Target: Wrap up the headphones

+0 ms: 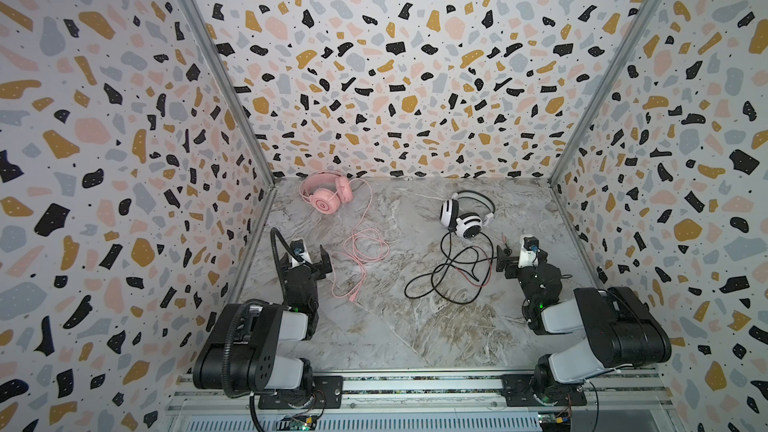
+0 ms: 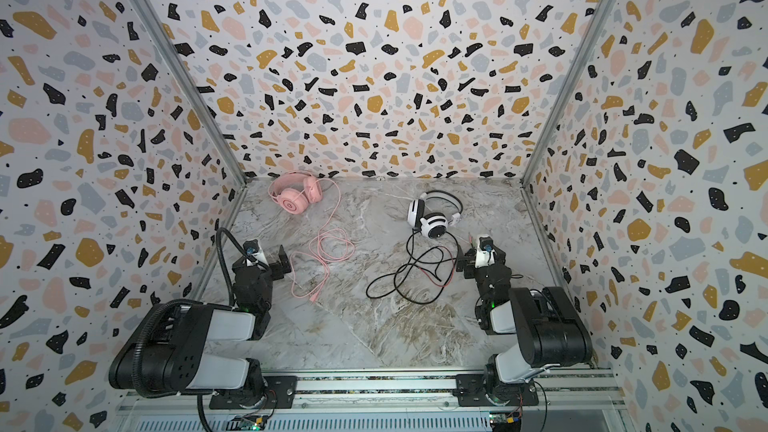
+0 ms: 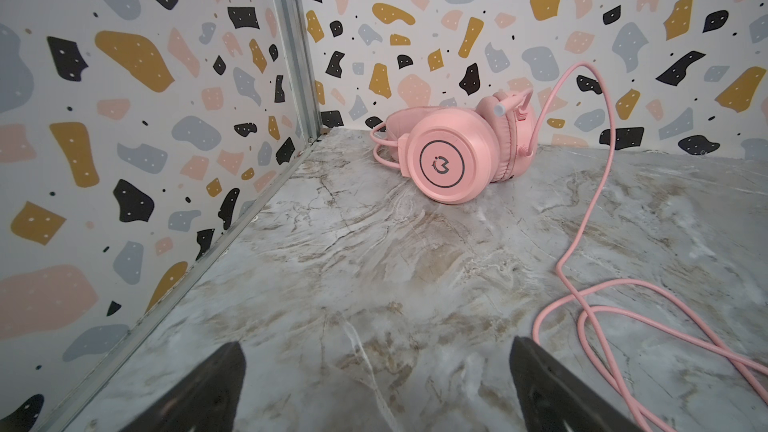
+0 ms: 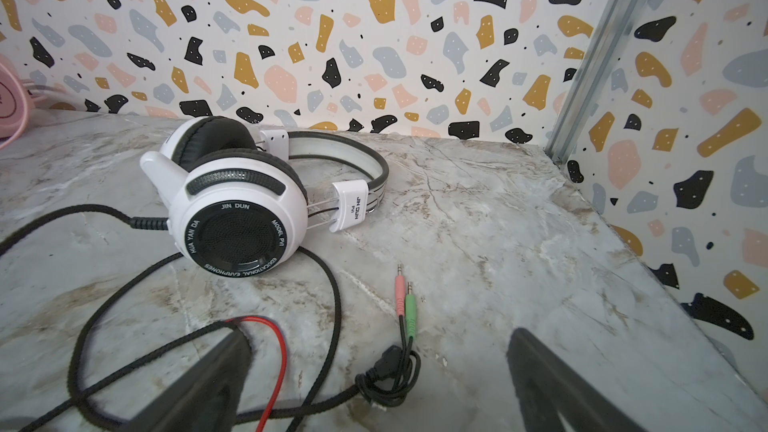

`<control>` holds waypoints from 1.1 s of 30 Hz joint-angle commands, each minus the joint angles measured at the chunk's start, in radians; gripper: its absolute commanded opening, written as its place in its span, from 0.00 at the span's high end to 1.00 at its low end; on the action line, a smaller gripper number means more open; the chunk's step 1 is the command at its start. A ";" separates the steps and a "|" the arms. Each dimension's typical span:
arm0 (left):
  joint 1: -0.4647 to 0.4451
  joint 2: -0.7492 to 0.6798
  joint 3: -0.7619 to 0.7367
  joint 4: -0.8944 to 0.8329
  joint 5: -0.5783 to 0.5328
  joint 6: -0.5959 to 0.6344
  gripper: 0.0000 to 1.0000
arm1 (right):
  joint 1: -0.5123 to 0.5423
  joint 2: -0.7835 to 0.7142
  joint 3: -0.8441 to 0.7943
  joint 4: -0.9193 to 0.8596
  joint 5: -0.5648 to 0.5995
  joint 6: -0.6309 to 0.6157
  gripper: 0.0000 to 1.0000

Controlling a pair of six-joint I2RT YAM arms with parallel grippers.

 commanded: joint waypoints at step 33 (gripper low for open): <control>0.010 -0.335 0.616 -1.196 0.139 -0.384 0.00 | 0.057 -0.295 0.364 -0.926 -0.301 0.393 0.00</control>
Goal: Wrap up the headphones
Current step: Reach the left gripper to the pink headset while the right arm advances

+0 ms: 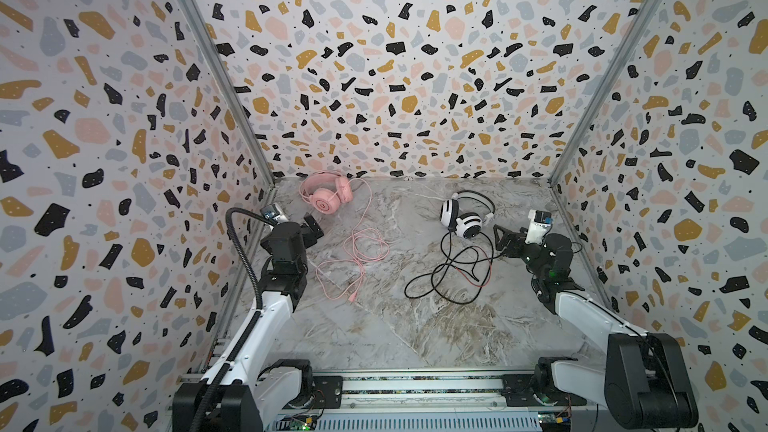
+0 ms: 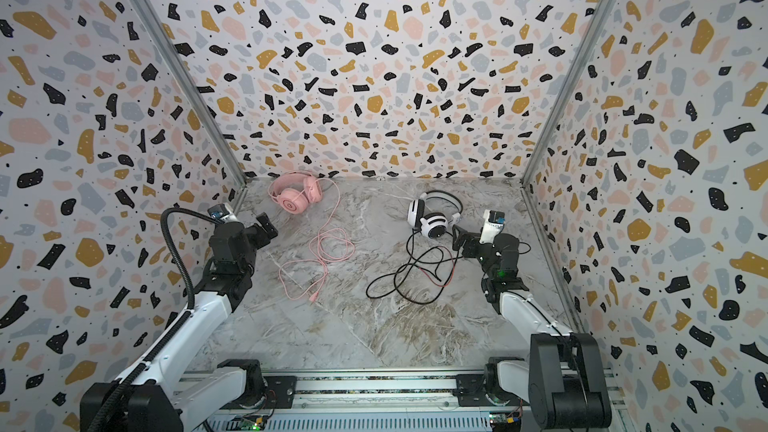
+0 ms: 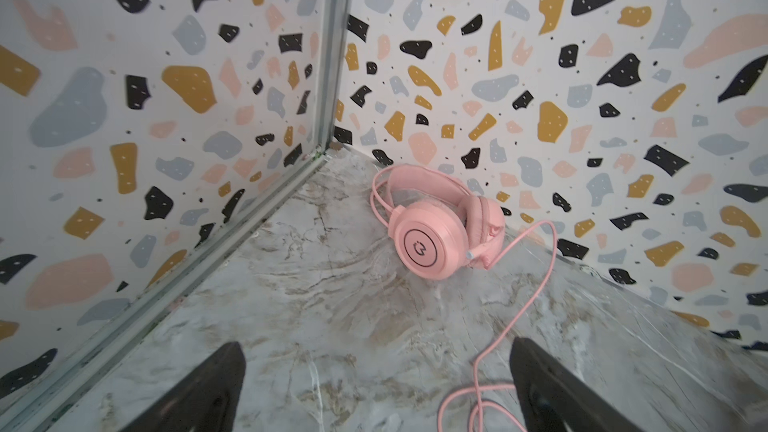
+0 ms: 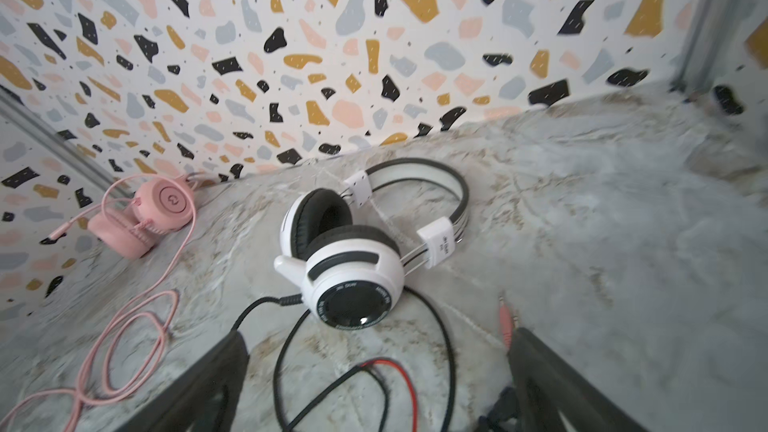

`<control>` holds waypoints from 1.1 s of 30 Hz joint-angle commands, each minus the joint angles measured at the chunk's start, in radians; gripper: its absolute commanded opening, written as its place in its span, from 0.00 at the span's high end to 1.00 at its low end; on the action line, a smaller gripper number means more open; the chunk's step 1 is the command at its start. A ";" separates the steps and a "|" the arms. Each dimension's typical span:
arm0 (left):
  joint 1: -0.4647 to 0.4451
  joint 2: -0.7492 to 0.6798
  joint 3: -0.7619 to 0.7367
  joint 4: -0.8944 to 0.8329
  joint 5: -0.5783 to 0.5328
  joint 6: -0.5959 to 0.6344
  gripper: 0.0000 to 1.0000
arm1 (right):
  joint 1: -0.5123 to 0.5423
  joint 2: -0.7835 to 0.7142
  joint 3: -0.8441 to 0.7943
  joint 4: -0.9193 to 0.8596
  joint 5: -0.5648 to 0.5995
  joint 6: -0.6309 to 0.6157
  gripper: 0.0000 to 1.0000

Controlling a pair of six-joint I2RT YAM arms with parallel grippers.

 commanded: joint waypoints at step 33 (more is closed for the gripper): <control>0.192 1.103 1.163 -0.644 0.413 -0.257 0.01 | 0.478 -0.030 -0.092 -0.031 0.294 0.019 0.05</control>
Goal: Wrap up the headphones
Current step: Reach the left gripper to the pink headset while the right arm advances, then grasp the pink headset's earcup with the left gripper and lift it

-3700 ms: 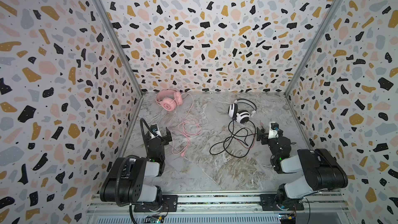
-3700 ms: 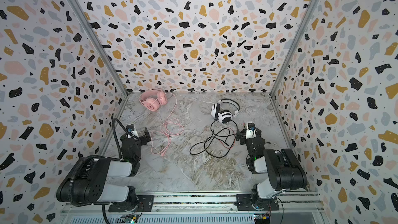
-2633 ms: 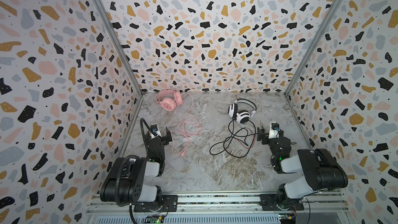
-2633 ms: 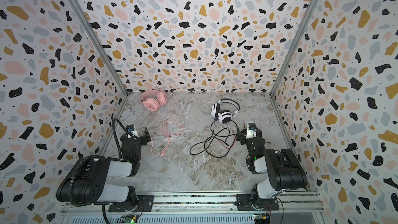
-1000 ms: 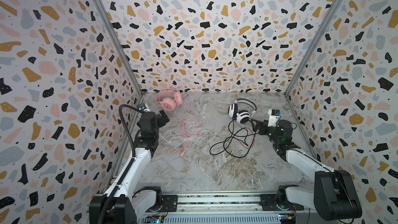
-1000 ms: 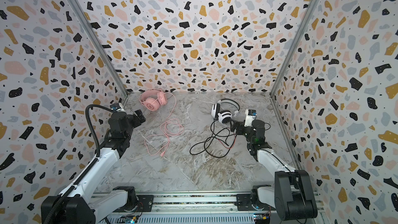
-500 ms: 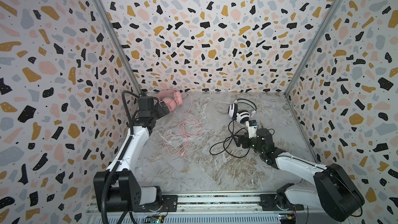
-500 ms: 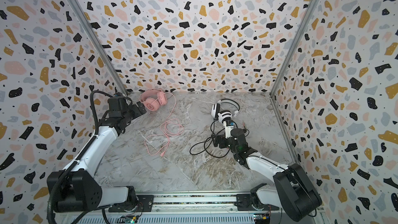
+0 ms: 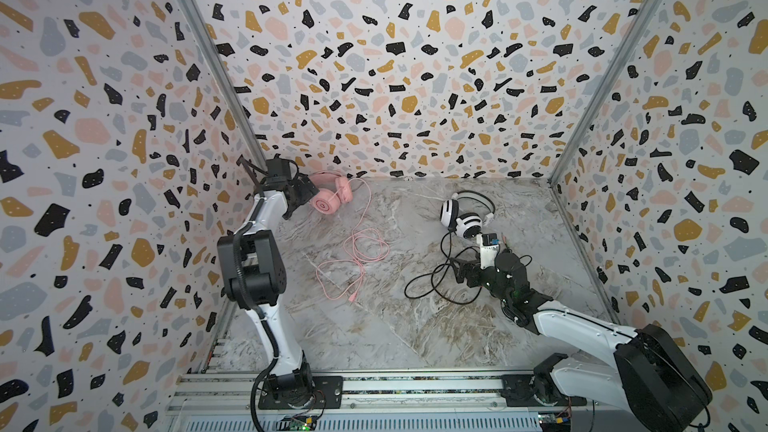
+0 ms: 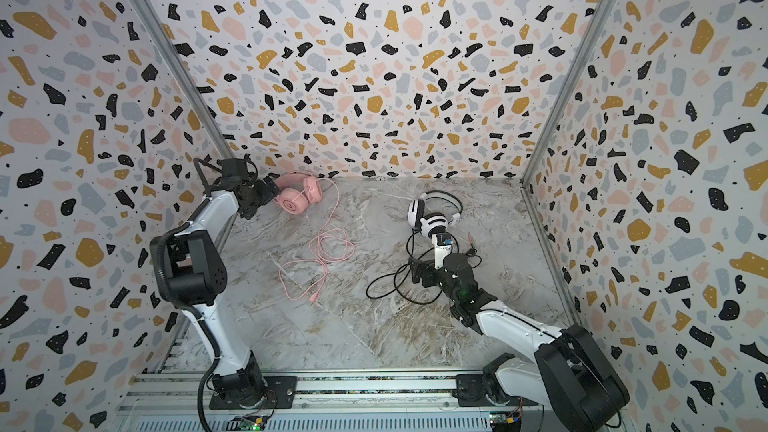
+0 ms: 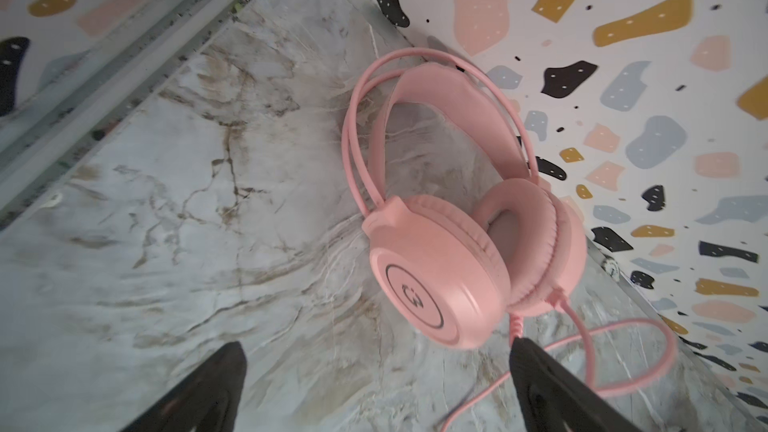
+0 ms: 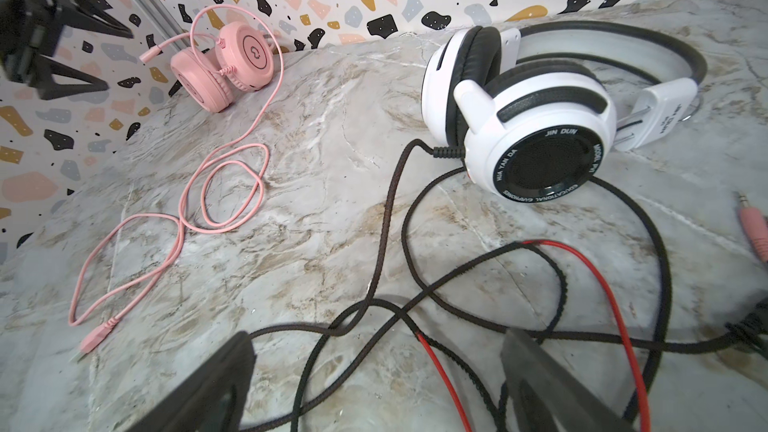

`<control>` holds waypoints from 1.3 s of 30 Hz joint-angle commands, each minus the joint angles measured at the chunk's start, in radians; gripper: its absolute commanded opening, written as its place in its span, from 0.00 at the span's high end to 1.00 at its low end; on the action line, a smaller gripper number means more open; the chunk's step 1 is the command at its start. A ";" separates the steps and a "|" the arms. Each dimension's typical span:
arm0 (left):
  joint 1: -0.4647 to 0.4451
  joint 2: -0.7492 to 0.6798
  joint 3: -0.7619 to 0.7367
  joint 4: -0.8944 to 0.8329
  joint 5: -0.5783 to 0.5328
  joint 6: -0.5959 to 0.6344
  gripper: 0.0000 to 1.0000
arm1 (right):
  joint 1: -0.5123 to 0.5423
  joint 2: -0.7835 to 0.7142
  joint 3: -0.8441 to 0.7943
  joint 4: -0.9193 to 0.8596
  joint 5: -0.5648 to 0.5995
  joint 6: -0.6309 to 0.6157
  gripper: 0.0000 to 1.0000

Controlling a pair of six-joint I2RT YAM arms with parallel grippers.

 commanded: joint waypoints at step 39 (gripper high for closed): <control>-0.038 0.091 -0.083 0.248 0.090 -0.099 0.76 | 0.104 0.173 0.130 -0.005 0.094 -0.069 0.05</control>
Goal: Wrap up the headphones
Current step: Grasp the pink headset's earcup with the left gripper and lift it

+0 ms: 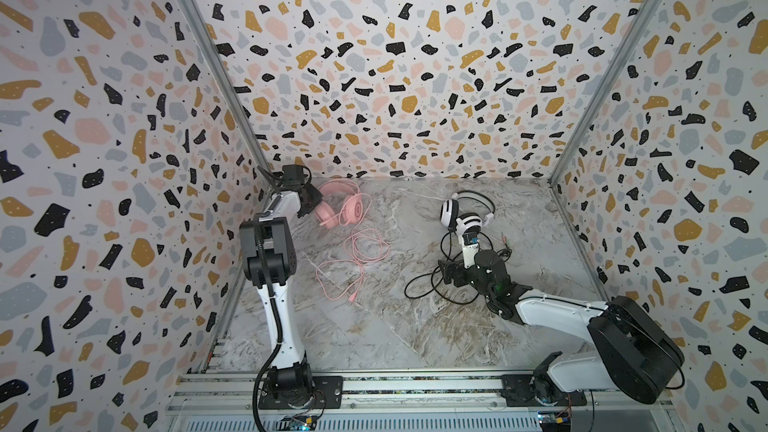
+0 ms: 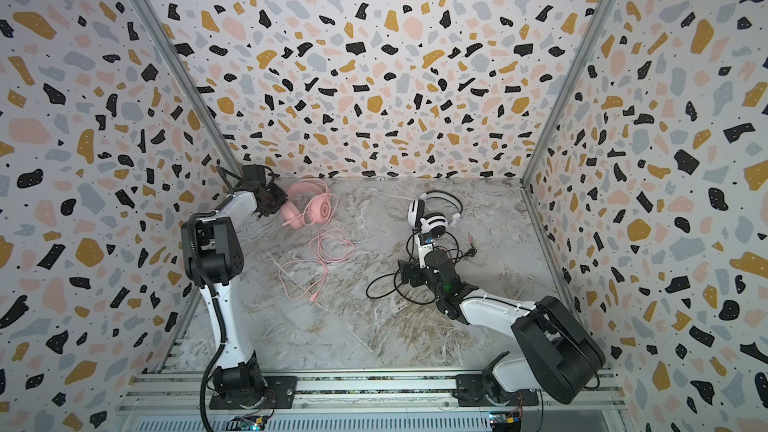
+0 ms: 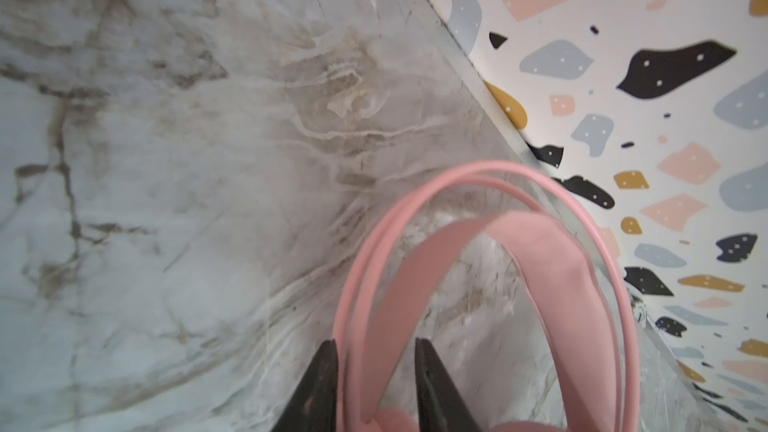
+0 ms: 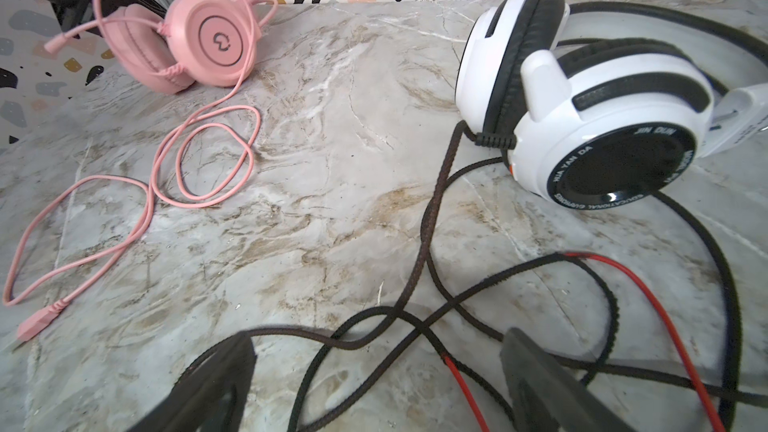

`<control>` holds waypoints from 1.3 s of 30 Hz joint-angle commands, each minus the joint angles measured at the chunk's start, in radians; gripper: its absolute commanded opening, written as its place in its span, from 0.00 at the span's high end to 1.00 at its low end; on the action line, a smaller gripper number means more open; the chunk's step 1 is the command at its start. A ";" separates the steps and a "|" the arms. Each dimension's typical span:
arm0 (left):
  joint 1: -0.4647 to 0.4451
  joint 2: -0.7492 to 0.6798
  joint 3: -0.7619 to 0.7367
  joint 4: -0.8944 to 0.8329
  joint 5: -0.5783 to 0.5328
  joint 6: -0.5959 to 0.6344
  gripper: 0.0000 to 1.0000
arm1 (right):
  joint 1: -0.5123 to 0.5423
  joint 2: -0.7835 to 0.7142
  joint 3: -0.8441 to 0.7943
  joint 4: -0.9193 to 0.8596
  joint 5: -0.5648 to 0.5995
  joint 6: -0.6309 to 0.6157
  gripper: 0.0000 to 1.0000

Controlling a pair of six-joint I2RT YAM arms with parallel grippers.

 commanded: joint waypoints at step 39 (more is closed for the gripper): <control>-0.147 -0.063 0.175 -0.568 -0.157 0.362 0.25 | 0.006 -0.039 0.026 -0.052 0.010 -0.015 0.05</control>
